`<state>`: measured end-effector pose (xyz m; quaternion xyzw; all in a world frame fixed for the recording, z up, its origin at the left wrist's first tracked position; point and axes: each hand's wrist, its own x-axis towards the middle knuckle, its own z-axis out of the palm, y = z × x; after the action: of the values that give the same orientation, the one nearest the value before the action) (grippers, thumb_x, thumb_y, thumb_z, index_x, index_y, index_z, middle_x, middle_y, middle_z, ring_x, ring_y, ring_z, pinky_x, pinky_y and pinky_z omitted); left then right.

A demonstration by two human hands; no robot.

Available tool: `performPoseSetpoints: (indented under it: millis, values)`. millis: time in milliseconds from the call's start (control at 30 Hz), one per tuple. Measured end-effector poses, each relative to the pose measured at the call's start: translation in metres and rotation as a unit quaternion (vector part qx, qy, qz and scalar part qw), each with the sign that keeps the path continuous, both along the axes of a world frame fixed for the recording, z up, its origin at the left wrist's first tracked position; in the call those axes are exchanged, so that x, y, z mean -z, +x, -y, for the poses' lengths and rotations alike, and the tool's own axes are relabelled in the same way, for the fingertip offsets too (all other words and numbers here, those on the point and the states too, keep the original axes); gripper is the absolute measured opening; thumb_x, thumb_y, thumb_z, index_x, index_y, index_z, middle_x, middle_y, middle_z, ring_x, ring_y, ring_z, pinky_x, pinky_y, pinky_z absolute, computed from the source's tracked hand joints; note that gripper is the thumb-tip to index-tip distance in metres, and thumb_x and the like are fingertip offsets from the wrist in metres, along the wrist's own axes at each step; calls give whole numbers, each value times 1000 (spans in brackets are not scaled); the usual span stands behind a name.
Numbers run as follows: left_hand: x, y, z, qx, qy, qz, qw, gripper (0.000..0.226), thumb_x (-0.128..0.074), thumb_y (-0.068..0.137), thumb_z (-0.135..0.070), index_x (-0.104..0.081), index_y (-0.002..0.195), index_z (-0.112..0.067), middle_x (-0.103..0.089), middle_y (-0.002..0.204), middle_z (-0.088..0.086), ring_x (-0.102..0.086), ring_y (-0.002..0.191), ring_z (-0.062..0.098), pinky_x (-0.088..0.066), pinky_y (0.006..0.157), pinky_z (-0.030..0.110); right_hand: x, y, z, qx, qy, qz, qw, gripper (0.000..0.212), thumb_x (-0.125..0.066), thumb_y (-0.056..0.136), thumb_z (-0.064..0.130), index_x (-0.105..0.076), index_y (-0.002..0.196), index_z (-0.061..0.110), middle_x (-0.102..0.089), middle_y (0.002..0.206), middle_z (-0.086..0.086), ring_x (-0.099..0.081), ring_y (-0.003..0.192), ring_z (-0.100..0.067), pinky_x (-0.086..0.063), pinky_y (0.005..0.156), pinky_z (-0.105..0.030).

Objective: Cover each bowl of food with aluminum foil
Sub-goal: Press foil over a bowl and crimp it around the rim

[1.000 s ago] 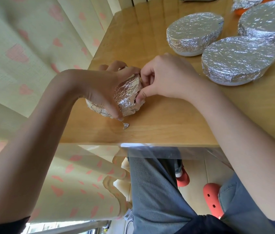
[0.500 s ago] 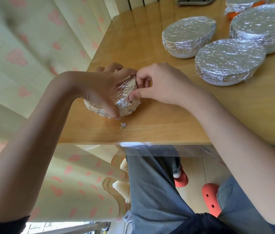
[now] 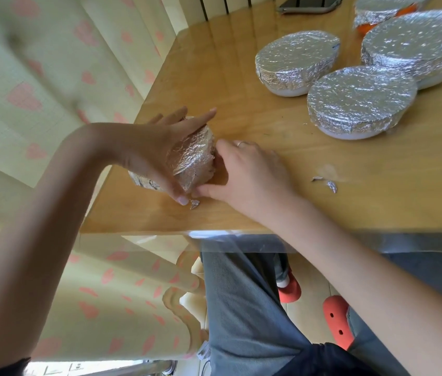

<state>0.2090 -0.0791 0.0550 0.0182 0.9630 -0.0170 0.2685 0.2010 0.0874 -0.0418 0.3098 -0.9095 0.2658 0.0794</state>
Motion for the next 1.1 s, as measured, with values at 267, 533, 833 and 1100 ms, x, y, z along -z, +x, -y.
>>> performPoseSetpoints:
  millis: [267, 533, 833, 1100]
  values:
    - [3, -3, 0, 5, 5, -11, 1000, 134, -89, 36, -66, 8, 127, -79, -4, 152, -23, -12, 145, 24, -26, 114, 52, 6, -23, -6, -54, -247, 180, 951, 34, -78, 69, 49, -64, 75, 18, -61, 62, 7, -51, 54, -3, -47, 58, -28]
    - [1, -3, -3, 0, 12, -15, 1000, 129, -81, 19, -77, 2, 118, -84, -10, 146, -24, -17, 141, 25, -30, 108, 51, -12, -52, -3, -24, -195, 198, 960, 49, -87, 45, 53, -63, 63, 15, -52, 51, 11, -42, 49, -2, -36, 50, -24]
    - [5, -6, -9, -55, -38, -50, 996, 115, -83, 57, -61, -5, 141, -60, -23, 147, -5, -37, 128, 34, -40, 93, 43, -6, -60, -8, -45, -241, 250, 937, 25, -84, 68, 26, -62, 74, 18, -57, 59, 4, -49, 47, -3, -48, 51, -26]
    - [-11, 2, 1, -29, -37, 0, 999, 151, -82, 29, -67, 35, 124, -70, 29, 158, -8, 24, 145, 20, -2, 119, 52, 6, 7, -5, -9, -4, 70, 998, 72, -68, 61, 72, -50, 108, 21, -55, 110, 3, -47, 109, -21, -42, 87, -39]
